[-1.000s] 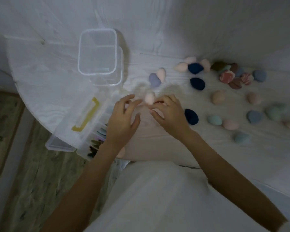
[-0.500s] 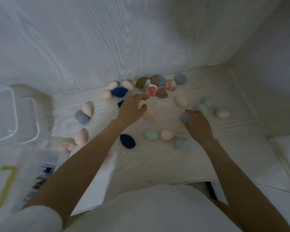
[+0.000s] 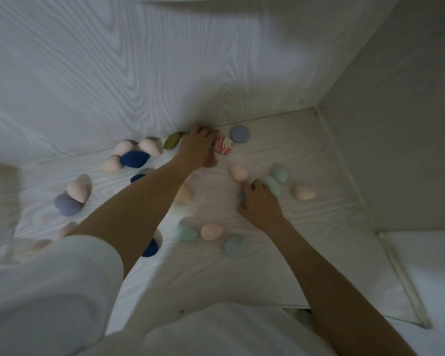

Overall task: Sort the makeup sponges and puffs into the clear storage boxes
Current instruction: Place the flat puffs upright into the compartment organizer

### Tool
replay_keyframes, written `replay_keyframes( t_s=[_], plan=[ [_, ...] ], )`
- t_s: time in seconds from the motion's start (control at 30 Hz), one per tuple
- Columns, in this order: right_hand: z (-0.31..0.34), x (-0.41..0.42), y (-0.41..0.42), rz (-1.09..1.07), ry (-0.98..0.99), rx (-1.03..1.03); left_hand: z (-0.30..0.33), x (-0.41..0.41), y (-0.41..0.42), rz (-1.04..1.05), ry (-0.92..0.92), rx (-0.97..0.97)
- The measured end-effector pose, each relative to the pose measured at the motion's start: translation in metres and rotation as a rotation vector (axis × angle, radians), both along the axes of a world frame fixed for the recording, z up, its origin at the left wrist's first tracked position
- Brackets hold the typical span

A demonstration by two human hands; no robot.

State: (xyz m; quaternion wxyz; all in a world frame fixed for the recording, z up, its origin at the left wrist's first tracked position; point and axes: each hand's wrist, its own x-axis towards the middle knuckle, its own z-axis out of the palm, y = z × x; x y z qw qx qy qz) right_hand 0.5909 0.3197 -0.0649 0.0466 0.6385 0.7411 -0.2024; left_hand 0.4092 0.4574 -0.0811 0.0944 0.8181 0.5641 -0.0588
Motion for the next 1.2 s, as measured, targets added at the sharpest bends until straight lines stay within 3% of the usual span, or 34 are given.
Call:
replay_keyframes(
  t_s=[0.23,0.3,0.5,0.6,0.67,0.8,1.0,1.2],
  plan=[
    [-0.004,-0.001,-0.006,-0.034,0.047,0.159,0.012,0.003,0.004,0.065,0.100,0.014],
    [0.000,-0.003,-0.007,-0.059,0.062,0.230,0.017,-0.007,0.001,0.110,0.002,0.025],
    [0.021,-0.021,-0.026,-0.193,0.093,0.193,0.039,-0.036,-0.052,0.165,-0.398,0.187],
    [0.031,-0.055,-0.047,-0.115,0.300,0.252,0.055,-0.059,-0.116,0.264,-0.659,0.356],
    [0.035,-0.083,-0.062,-0.017,0.378,0.243,0.065,-0.080,-0.166,0.397,-0.736,0.431],
    [0.044,-0.136,-0.087,0.152,0.508,0.221,0.078,-0.137,-0.256,0.647,-0.859,0.388],
    [0.046,-0.230,-0.121,0.344,0.609,0.139,0.089,-0.247,-0.369,0.876,-0.728,0.424],
    [0.050,-0.303,-0.154,0.333,0.699,0.045,0.091,-0.328,-0.440,0.897,-0.523,0.398]
  ],
)
